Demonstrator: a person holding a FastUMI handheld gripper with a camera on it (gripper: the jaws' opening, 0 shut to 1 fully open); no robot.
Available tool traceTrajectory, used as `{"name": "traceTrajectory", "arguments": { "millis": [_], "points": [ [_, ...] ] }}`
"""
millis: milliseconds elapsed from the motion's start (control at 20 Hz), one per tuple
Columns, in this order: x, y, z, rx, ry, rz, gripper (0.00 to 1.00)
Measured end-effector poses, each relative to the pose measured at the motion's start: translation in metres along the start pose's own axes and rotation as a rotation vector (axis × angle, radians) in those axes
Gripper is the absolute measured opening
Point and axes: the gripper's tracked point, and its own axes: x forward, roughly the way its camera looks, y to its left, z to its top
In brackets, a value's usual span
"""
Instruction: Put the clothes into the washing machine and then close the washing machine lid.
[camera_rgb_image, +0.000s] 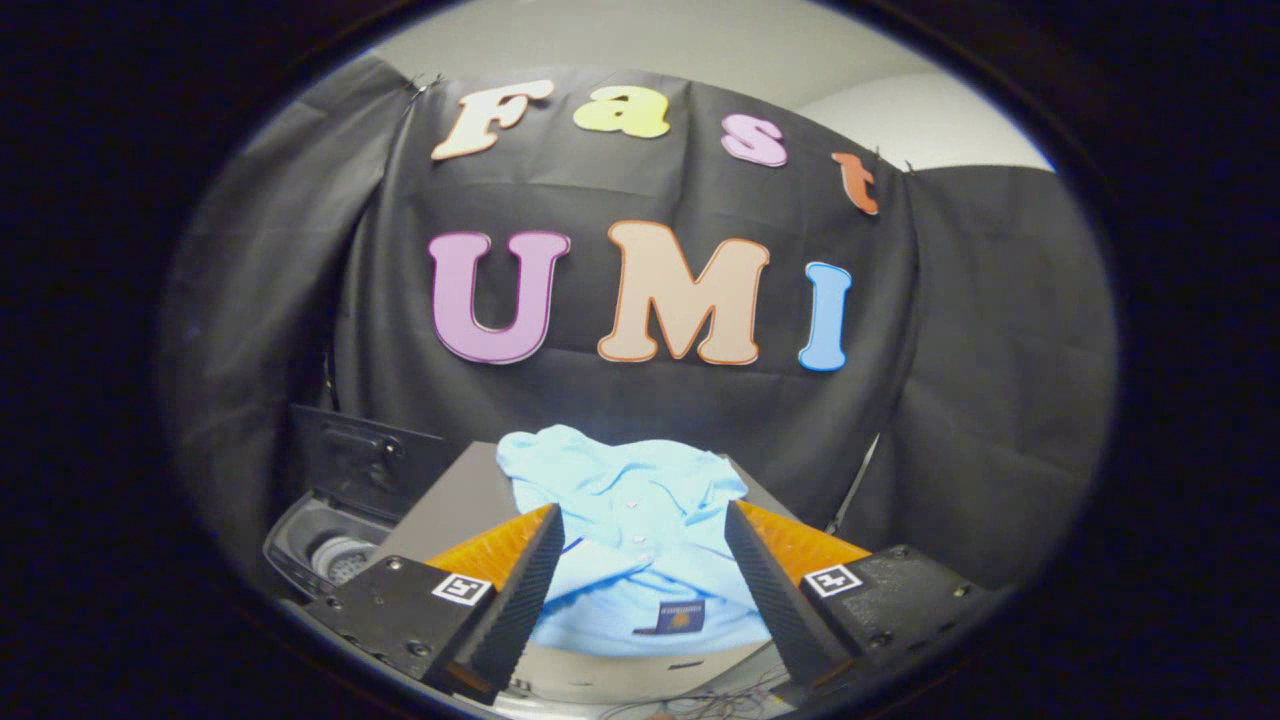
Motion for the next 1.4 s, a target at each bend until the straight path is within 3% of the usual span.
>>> {"name": "traceTrajectory", "arguments": {
  "millis": [250,400,550,700,800,1000,1100,1200,1400],
  "points": [
    [0.076,0.004,-0.035,0.005,0.219,0.01,0.97],
    [0.106,0.005,-0.044,0.112,0.301,0.012,0.98],
    [0.119,0.007,-0.067,0.089,0.416,0.007,0.98],
    [0.118,0.008,-0.076,0.179,0.414,0.045,0.95],
    [0.12,0.002,-0.073,0.141,0.392,0.051,0.93],
    [0.122,-0.007,-0.073,0.227,0.322,0.048,0.21],
    [0.114,-0.001,-0.071,0.313,0.291,0.076,0.11],
    [0.11,-0.002,-0.069,0.356,0.262,0.119,0.08],
    [0.098,-0.006,-0.047,0.414,0.168,0.107,0.02]
  ]
}}
